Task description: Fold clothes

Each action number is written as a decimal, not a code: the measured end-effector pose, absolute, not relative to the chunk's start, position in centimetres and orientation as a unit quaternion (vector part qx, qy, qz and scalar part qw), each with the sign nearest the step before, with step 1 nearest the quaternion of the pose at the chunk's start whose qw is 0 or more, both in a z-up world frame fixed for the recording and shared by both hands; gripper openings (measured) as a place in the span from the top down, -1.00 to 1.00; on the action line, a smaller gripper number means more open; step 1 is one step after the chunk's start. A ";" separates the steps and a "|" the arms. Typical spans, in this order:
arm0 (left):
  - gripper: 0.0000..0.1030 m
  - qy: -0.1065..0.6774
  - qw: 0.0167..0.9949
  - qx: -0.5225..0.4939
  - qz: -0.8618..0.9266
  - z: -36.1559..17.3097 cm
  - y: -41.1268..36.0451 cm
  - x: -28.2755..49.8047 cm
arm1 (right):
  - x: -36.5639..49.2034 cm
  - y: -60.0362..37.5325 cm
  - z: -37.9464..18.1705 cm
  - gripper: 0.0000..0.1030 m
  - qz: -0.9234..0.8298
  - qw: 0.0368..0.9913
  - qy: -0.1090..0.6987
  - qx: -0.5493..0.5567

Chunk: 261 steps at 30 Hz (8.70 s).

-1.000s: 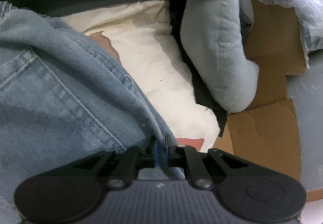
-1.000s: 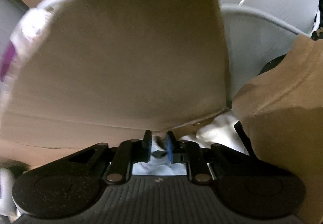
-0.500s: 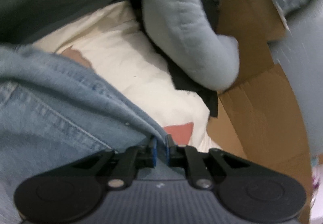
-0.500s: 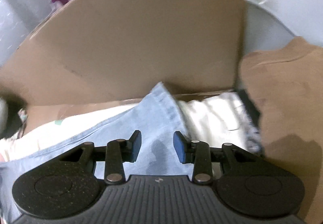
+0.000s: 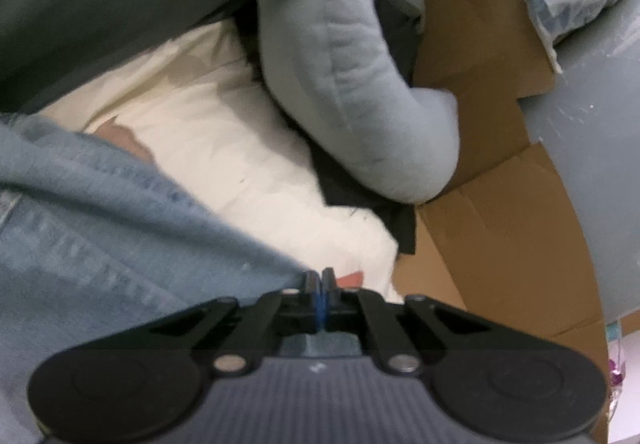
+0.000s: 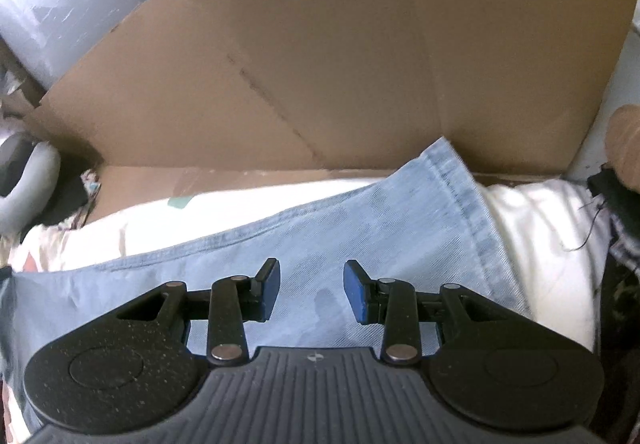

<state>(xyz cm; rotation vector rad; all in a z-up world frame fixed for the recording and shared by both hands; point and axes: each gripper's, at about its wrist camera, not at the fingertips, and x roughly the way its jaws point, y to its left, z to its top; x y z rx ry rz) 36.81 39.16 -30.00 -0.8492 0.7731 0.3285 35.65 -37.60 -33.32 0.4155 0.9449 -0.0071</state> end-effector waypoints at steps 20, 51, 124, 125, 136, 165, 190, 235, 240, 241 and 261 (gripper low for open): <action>0.30 0.516 0.845 -0.128 -0.056 -30.0 25.7 45.0 | 31.9 -35.5 -35.7 0.06 -0.049 0.861 0.425 0.274; 0.95 0.576 0.770 0.138 -0.237 -34.3 13.9 44.7 | 33.6 -29.2 -36.6 -0.35 0.031 0.881 0.454 0.130; 0.82 0.563 0.668 0.345 -0.344 -34.6 11.6 47.3 | 31.8 -28.3 -37.9 -0.71 0.067 0.890 0.439 0.098; 0.75 0.565 0.668 0.342 -0.342 -34.9 11.5 47.5 | 31.8 -28.3 -37.9 -0.71 0.067 0.891 0.439 0.097; 0.95 0.557 0.676 0.328 -0.354 -34.3 11.3 47.5 | 31.6 -28.2 -37.9 -0.71 0.070 0.891 0.439 0.093; 0.74 0.545 0.701 0.253 -0.384 -34.2 5.1 48.1 | 26.8 -32.7 -36.0 -0.69 -0.037 0.907 0.406 0.111; 0.95 0.524 0.717 0.227 -0.399 -33.5 0.9 50.9 | 24.7 -36.3 -36.5 -0.69 -0.077 0.904 0.409 0.096; 0.35 0.481 0.786 0.199 -0.333 -32.7 -5.6 48.6 | 24.1 -38.7 -36.6 -0.64 -0.131 0.866 0.426 0.227; 0.00 0.474 0.792 0.192 -0.335 -31.9 -7.9 46.8 | 22.0 -39.1 -36.2 -0.64 -0.111 0.869 0.415 0.245; -0.09 0.472 0.793 0.189 -0.335 -31.8 -8.4 46.3 | 21.8 -38.9 -36.1 -0.64 -0.107 0.870 0.415 0.246; -0.62 0.461 0.810 0.149 -0.331 -33.0 -15.2 37.8 | 19.6 -37.1 -34.5 -0.65 -0.016 0.898 0.404 0.171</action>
